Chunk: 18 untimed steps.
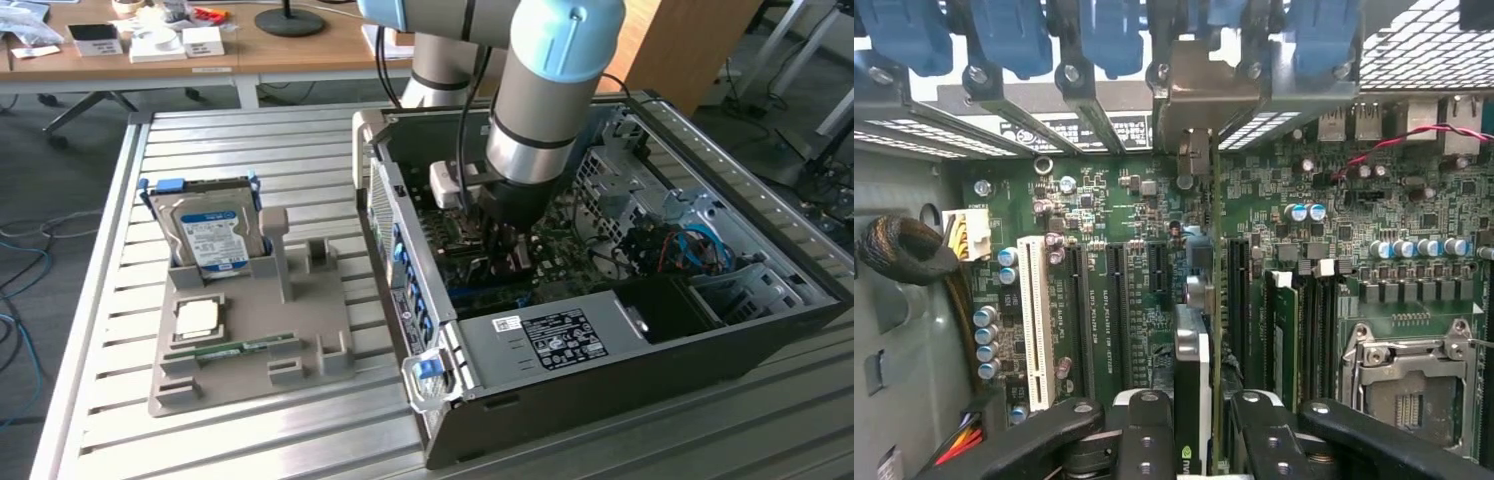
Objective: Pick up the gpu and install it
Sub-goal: 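Insert the gpu into the slot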
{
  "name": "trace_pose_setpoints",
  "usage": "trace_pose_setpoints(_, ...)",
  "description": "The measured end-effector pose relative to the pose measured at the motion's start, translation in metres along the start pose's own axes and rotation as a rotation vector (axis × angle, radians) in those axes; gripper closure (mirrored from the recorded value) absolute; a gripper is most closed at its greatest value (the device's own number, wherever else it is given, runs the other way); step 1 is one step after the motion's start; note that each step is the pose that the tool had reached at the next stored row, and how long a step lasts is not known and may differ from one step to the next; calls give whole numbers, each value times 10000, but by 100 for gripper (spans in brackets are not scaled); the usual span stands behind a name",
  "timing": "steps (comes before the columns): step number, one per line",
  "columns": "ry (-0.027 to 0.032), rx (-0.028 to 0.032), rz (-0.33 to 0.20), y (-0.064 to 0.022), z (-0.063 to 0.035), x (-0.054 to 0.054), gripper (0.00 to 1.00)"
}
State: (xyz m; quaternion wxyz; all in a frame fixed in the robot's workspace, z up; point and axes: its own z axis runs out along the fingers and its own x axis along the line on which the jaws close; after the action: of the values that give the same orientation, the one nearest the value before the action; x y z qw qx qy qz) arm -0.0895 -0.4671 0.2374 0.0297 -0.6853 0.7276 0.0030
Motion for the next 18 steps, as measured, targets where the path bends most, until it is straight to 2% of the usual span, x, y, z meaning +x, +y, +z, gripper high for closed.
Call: trace_pose_setpoints(18,0,1,-3,3,20,4,73)
